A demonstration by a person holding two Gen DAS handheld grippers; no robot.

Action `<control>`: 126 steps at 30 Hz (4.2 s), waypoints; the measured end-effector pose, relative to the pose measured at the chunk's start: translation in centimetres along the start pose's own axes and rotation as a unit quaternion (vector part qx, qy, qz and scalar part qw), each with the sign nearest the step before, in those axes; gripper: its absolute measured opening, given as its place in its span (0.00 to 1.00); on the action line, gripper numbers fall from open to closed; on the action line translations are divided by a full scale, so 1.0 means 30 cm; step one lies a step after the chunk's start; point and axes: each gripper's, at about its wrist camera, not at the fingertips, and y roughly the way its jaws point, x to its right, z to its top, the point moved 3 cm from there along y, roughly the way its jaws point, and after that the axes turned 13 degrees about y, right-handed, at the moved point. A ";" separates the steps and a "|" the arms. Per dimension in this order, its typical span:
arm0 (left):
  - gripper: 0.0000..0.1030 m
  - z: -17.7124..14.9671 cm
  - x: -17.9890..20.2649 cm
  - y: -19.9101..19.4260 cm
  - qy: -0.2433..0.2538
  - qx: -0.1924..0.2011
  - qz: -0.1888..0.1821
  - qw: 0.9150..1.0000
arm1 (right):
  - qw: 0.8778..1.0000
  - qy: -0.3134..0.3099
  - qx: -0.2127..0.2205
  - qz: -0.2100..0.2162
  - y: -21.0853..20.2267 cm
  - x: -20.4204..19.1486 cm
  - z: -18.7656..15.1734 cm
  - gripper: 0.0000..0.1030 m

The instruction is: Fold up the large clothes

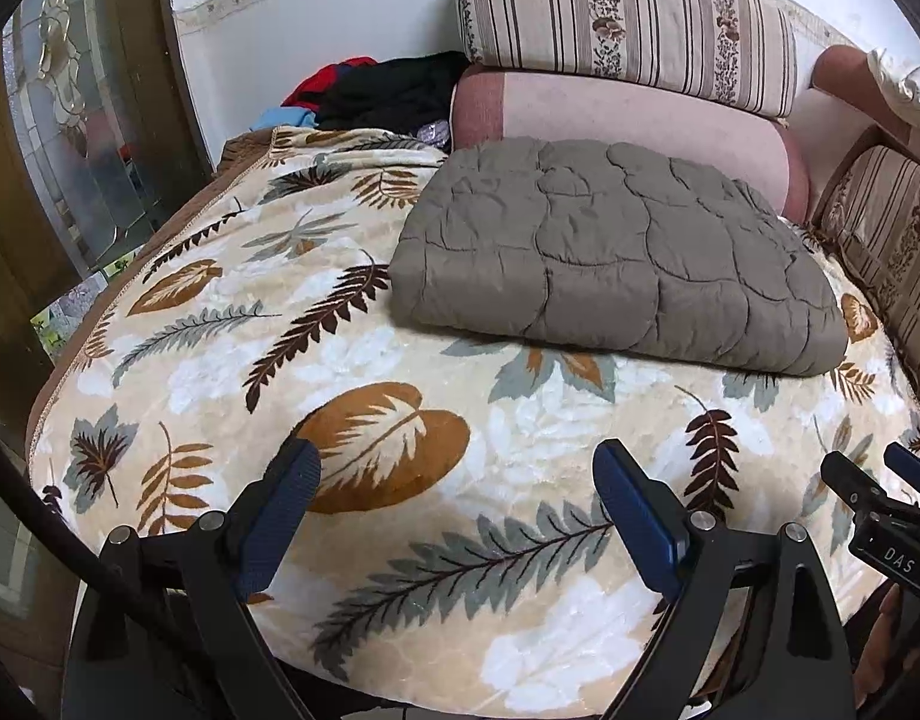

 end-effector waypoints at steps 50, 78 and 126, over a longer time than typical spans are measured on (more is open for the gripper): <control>0.89 0.388 -0.357 0.856 -0.149 -0.061 -0.349 0.923 | 0.969 0.197 -0.126 0.082 0.644 0.543 0.621 1.00; 0.80 0.456 -0.169 0.664 -0.031 -0.070 -0.251 0.965 | 0.968 0.230 -0.066 0.079 0.522 0.517 0.622 0.83; 1.00 0.160 0.010 -0.260 0.000 0.190 0.014 0.982 | 0.998 0.024 0.062 -0.007 -0.073 0.040 0.113 0.87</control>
